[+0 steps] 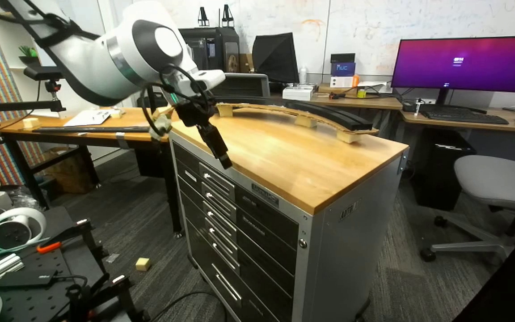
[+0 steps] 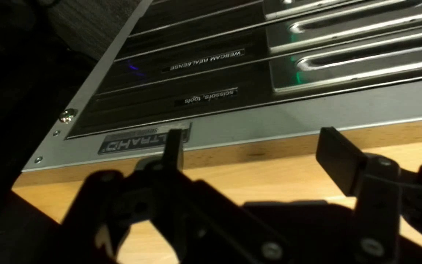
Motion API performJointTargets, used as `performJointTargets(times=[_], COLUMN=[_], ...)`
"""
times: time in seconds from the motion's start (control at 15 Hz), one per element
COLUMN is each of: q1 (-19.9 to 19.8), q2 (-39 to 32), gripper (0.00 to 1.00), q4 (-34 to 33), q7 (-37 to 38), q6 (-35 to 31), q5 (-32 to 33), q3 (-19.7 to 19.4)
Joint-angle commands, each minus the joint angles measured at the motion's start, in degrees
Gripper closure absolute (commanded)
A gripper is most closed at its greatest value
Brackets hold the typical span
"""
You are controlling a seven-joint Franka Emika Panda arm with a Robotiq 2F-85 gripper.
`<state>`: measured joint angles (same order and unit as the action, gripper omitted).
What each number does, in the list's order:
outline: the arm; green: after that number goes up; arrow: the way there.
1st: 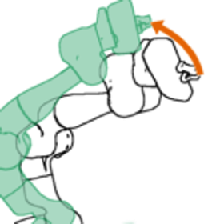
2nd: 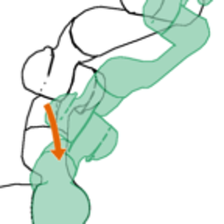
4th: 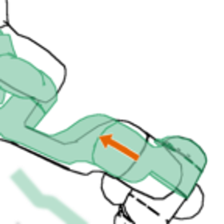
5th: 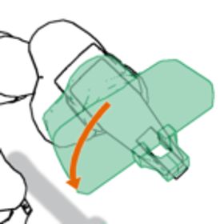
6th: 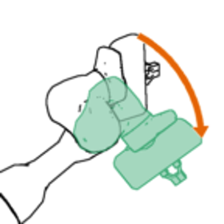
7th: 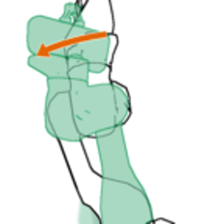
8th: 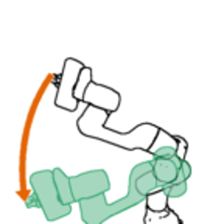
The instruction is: Put the screwdriver in the open drawer and then close the drawer
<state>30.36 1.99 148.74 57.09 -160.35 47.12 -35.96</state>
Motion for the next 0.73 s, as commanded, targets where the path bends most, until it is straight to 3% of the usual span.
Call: performJointTargets(times=[0.0,0.13,0.2,0.4,0.47,0.67], q1=[3.67,4.03,-4.09,-12.65,-15.51,-17.92], q2=[9.76,8.59,8.31,11.09,8.61,10.06], gripper=[0.00,0.00,0.00,0.00,0.00,0.00], q4=[0.52,-4.67,-6.64,-13.73,-9.13,-13.32], q7=[-15.50,-22.94,-25.38,-25.70,-25.24,-25.08], q6=[15.92,25.63,29.56,42.60,35.33,40.98], q5=[-16.06,-26.03,-30.65,-34.98,-33.98,-35.09], q3=[2.81,5.89,15.43,26.94,28.65,32.57])
